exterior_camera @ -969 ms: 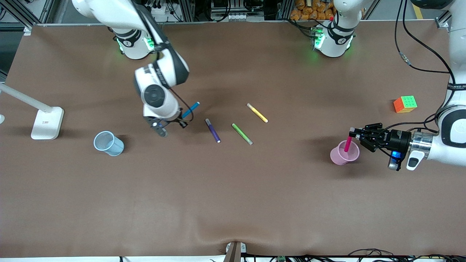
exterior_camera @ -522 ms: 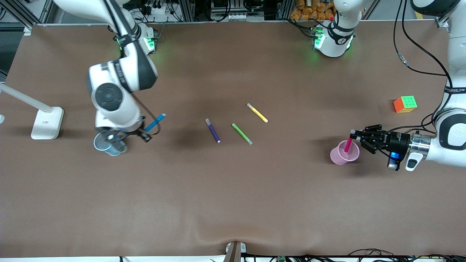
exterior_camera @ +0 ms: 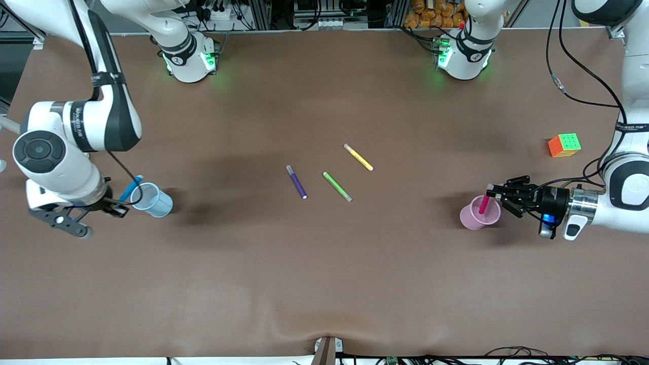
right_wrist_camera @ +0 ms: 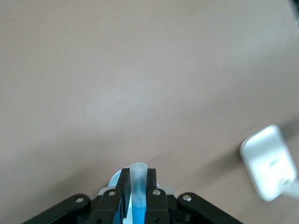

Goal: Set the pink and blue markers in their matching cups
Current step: 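Carry the blue marker over the light blue cup with the right gripper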

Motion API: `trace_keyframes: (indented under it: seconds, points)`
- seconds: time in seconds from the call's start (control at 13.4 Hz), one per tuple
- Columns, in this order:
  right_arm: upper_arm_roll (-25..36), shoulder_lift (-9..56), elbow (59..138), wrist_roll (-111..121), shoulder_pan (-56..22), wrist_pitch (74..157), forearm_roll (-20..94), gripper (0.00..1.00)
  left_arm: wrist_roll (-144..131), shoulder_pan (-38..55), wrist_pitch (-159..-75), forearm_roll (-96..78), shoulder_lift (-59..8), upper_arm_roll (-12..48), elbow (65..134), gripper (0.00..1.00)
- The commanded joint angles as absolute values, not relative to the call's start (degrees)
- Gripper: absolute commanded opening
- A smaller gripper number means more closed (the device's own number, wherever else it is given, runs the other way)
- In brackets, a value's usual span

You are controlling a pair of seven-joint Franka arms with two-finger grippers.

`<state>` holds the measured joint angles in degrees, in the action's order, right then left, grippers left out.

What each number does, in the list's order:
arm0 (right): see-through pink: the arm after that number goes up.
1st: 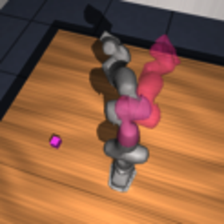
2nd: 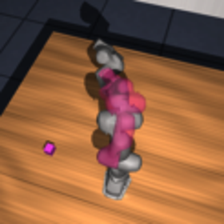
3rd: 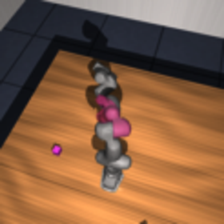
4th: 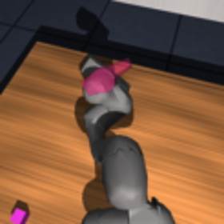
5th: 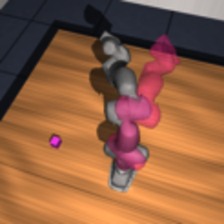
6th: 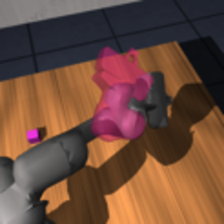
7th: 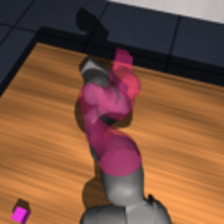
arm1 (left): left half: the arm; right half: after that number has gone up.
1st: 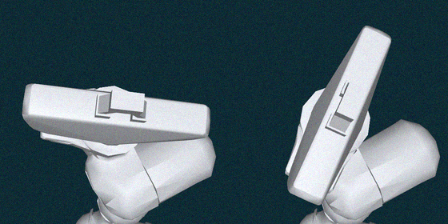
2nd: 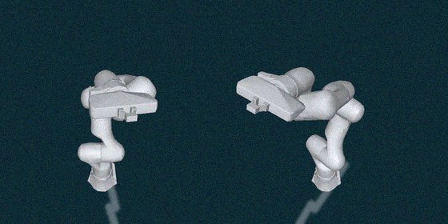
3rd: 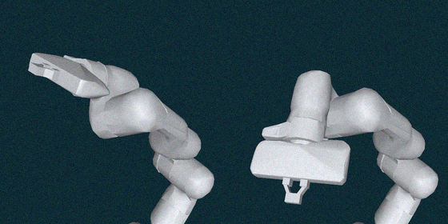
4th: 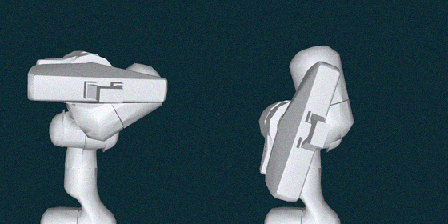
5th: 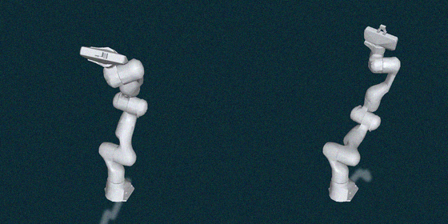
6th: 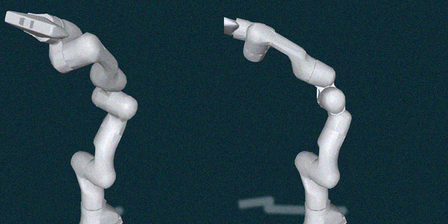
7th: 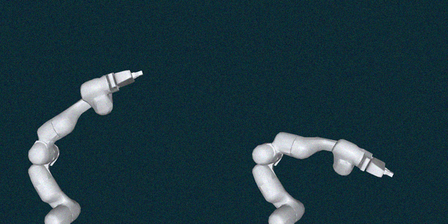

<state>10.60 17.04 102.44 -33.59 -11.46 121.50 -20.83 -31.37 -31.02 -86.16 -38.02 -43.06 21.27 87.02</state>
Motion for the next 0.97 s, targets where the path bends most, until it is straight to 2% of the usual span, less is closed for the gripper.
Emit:
trace_keyframes:
  seconds: [0.0,0.15,0.22,0.3,0.67,0.89]
  points:
    - [9.6,19.1,101.9,-34.0,-11.3,122.3,-24.6,0.00,-32.3,-31.2,-86.2,-39.2,-43.9,21.4,86.0,0.08]
    - [9.6,19.3,103.5,-37.2,-11.0,124.6,-25.2,0.00,-32.4,-31.1,-86.7,-39.2,-43.9,21.3,85.9,0.54]
    - [9.7,19.2,105.7,-38.6,-11.1,127.8,-25.2,0.00,-32.6,-31.0,-86.7,-39.2,-43.9,21.3,85.5,0.80]
    - [9.7,19.2,106.6,-39.3,-11.2,129.3,-25.4,0.00,-33.0,-30.9,-86.7,-39.2,-43.9,21.3,85.3,1.00]
    - [9.7,19.7,110.0,-40.9,-9.7,136.8,-26.9,0.00,-36.1,-30.8,-86.0,-38.6,-42.5,21.5,81.5,1.00]
    - [9.7,20.4,110.6,-41.7,-9.8,137.3,-26.9,0.00,-36.1,-30.7,-86.0,-35.5,-37.6,22.0,80.8,1.00]
